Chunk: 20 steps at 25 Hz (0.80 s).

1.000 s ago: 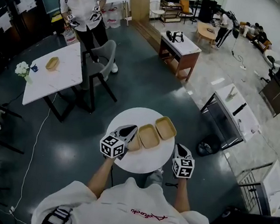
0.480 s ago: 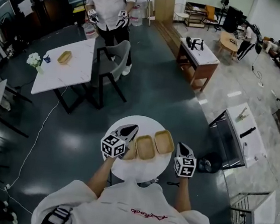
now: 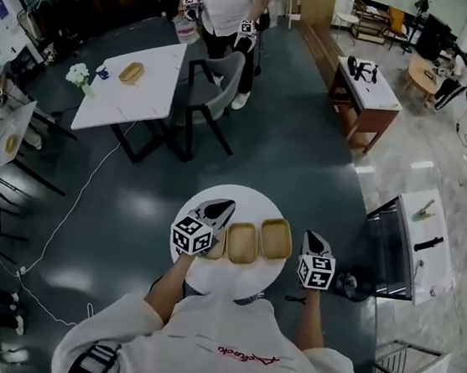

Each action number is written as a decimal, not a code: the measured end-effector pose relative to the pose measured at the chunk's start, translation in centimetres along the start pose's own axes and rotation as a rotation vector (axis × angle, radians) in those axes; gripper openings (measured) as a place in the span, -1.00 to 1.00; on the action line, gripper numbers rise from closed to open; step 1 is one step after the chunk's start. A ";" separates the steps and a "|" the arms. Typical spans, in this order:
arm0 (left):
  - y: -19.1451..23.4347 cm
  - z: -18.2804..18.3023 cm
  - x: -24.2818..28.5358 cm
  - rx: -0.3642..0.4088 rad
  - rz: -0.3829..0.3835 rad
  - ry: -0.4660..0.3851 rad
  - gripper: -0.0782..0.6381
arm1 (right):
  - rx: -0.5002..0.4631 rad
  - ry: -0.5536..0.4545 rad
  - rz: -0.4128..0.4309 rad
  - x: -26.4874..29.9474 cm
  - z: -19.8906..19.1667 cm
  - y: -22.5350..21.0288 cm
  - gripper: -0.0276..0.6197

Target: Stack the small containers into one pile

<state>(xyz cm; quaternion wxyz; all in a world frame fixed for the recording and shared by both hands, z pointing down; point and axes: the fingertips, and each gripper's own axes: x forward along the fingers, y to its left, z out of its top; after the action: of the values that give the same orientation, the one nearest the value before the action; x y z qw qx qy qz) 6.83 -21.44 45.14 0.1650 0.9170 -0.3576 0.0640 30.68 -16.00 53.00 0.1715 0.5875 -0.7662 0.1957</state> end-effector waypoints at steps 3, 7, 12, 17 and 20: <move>0.1 -0.8 0.6 -0.007 0.009 0.020 -0.75 | 0.018 0.017 -0.001 1.0 -0.9 -1.2 -0.85; 0.4 -3.1 1.0 -0.040 0.000 0.062 -0.75 | 0.053 0.056 -0.017 1.6 -3.0 -1.5 -0.85; 0.5 -5.1 1.8 -0.049 -0.065 0.118 -0.75 | 0.094 0.111 -0.048 1.9 -5.9 -0.6 -0.85; 0.3 -7.5 1.4 -0.073 -0.139 0.179 -0.75 | 0.160 0.181 -0.087 1.1 -10.0 1.8 -0.85; 1.5 -8.2 1.7 -0.085 -0.155 0.176 -0.75 | 0.187 0.204 -0.091 2.2 -11.8 3.2 -0.85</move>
<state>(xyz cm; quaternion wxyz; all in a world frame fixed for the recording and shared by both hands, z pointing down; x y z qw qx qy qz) 7.05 -20.65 53.60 0.2389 0.9249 -0.2720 0.1162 27.47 -11.15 63.92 0.2019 0.6120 -0.6958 0.3170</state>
